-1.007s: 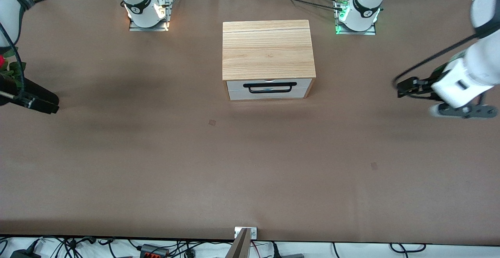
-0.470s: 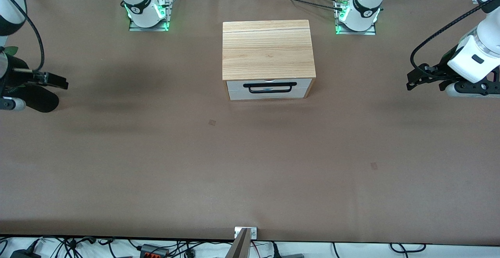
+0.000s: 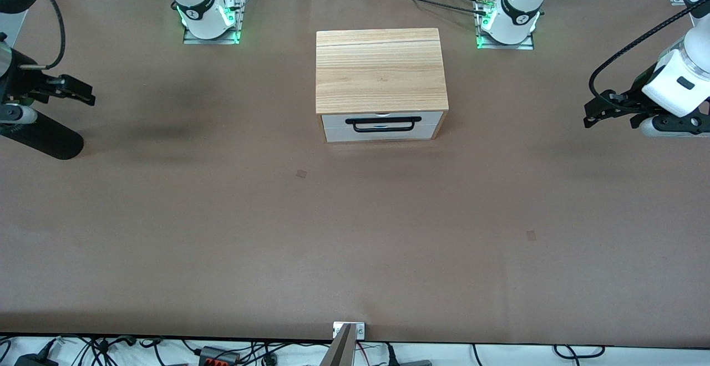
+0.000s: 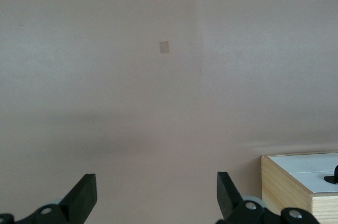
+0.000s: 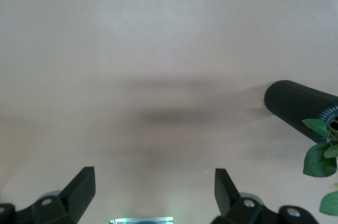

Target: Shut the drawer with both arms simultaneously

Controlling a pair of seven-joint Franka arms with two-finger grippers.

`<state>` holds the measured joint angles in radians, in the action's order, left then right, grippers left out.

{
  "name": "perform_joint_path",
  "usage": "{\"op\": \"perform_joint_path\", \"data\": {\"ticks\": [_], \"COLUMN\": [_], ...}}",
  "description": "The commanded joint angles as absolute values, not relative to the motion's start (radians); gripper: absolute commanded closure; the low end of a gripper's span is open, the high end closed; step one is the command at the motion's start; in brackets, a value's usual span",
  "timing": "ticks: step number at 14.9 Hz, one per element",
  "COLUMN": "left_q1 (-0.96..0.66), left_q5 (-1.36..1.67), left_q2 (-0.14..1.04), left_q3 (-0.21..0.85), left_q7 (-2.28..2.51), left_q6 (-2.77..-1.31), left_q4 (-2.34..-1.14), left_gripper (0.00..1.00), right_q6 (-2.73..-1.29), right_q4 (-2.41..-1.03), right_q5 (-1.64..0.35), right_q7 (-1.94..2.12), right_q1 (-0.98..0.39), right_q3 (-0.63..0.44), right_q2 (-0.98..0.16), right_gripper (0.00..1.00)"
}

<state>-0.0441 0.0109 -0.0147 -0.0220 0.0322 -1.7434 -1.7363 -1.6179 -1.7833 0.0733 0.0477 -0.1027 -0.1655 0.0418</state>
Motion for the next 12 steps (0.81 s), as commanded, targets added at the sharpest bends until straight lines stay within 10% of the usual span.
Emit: {"op": "perform_joint_path", "data": {"ticks": [1,12], "left_q1": [-0.051,-0.052], "left_q5": [-0.009,-0.008], "left_q2": [-0.040,-0.043], "left_q3": [-0.031,-0.029], "left_q7": [0.023,0.023], "left_q6": [-1.744,-1.720], "left_q4": [-1.753,-1.750], "left_gripper": [0.00,0.00], "right_q6": [-1.641,-1.635], "right_q4": [-1.821,-1.799], "right_q5": [0.092,0.091], "right_q7": [0.054,0.058], "right_q1": [-0.087,-0.074], "right_q3": [-0.141,-0.153], "right_q2": [0.071,0.066], "right_gripper": [0.00,0.00]}}
